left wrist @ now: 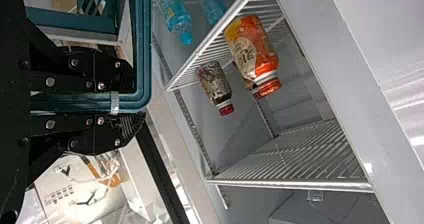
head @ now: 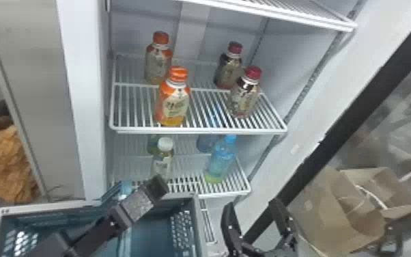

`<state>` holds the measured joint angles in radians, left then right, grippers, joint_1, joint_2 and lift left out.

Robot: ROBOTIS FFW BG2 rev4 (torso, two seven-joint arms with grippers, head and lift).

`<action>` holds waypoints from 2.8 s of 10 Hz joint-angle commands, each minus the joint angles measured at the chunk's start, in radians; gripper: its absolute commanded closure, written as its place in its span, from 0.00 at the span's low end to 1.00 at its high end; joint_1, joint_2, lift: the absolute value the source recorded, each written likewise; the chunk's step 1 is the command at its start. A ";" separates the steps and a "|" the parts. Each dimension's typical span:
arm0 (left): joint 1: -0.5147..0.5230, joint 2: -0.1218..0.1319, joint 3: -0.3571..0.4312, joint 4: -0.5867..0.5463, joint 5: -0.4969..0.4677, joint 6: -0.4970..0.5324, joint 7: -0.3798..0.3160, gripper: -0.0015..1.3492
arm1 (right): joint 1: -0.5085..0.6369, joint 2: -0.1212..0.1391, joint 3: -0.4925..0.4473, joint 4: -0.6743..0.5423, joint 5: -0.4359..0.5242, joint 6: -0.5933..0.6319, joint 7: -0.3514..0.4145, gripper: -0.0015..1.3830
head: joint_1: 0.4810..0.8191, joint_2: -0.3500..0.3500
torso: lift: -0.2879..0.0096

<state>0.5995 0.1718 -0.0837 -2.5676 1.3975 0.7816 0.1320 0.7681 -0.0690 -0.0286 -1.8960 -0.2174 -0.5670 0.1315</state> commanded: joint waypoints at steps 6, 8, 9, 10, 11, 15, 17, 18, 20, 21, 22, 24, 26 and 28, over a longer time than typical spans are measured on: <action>0.004 0.000 0.002 -0.001 -0.002 -0.009 -0.002 0.89 | -0.005 0.000 0.005 0.027 0.006 -0.074 -0.016 0.00 | 0.63 0.00 | 0.74; 0.007 0.000 0.002 -0.001 0.000 -0.009 -0.002 0.89 | -0.015 -0.003 0.037 0.086 -0.016 -0.255 -0.064 0.00 | 0.63 0.00 | 0.74; 0.004 0.000 0.000 -0.001 -0.002 -0.006 -0.002 0.89 | -0.029 -0.008 0.057 0.115 -0.042 -0.272 -0.066 0.00 | 0.63 0.00 | 0.74; 0.004 0.000 0.000 -0.001 -0.002 -0.004 -0.002 0.89 | -0.037 -0.011 0.071 0.137 -0.066 -0.270 -0.067 0.00 | 0.63 0.00 | 0.74; 0.004 0.000 0.000 -0.001 -0.002 -0.004 -0.002 0.89 | -0.034 -0.011 0.073 0.137 -0.068 -0.270 -0.067 0.00 | 0.63 0.00 | 0.74; -0.003 0.000 0.000 -0.001 -0.010 0.004 -0.002 0.89 | -0.037 -0.012 0.063 0.137 -0.066 -0.287 -0.066 0.00 | 0.63 0.00 | 0.74; -0.003 0.000 0.000 -0.001 -0.010 0.006 -0.002 0.89 | -0.037 -0.009 0.047 0.133 -0.066 -0.297 -0.066 0.00 | 0.63 0.00 | 0.74; -0.003 0.000 0.000 0.002 -0.010 0.006 -0.002 0.89 | -0.037 -0.008 0.035 0.125 -0.044 -0.297 -0.066 0.00 | 0.63 0.00 | 0.74; -0.003 0.000 0.000 -0.001 -0.010 0.009 -0.002 0.89 | -0.037 -0.003 0.003 0.110 -0.010 -0.297 -0.066 0.05 | 0.63 0.00 | 0.74; -0.001 0.000 0.002 0.002 -0.010 0.009 -0.003 0.89 | -0.037 -0.003 0.001 0.110 -0.012 -0.297 -0.066 0.05 | 0.63 0.00 | 0.74; -0.001 -0.001 0.004 -0.001 -0.010 0.009 -0.003 0.89 | -0.037 -0.002 0.001 0.110 -0.012 -0.297 -0.066 0.05 | 0.63 0.00 | 0.74; -0.001 -0.001 0.002 -0.001 -0.012 0.009 -0.003 0.89 | -0.037 0.000 0.003 0.115 -0.016 -0.297 -0.066 0.05 | 0.63 0.00 | 0.74; -0.001 -0.001 0.002 -0.001 -0.012 0.009 -0.003 0.89 | -0.034 0.000 0.005 0.118 -0.014 -0.297 -0.066 0.05 | 0.63 0.00 | 0.74; -0.001 -0.001 0.004 -0.001 -0.012 0.006 -0.003 0.89 | -0.037 0.000 0.005 0.118 -0.014 -0.297 -0.066 0.06 | 0.63 0.00 | 0.74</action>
<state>0.5988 0.1697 -0.0812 -2.5678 1.3858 0.7879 0.1288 0.7318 -0.0690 -0.0240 -1.7781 -0.2318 -0.8640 0.0659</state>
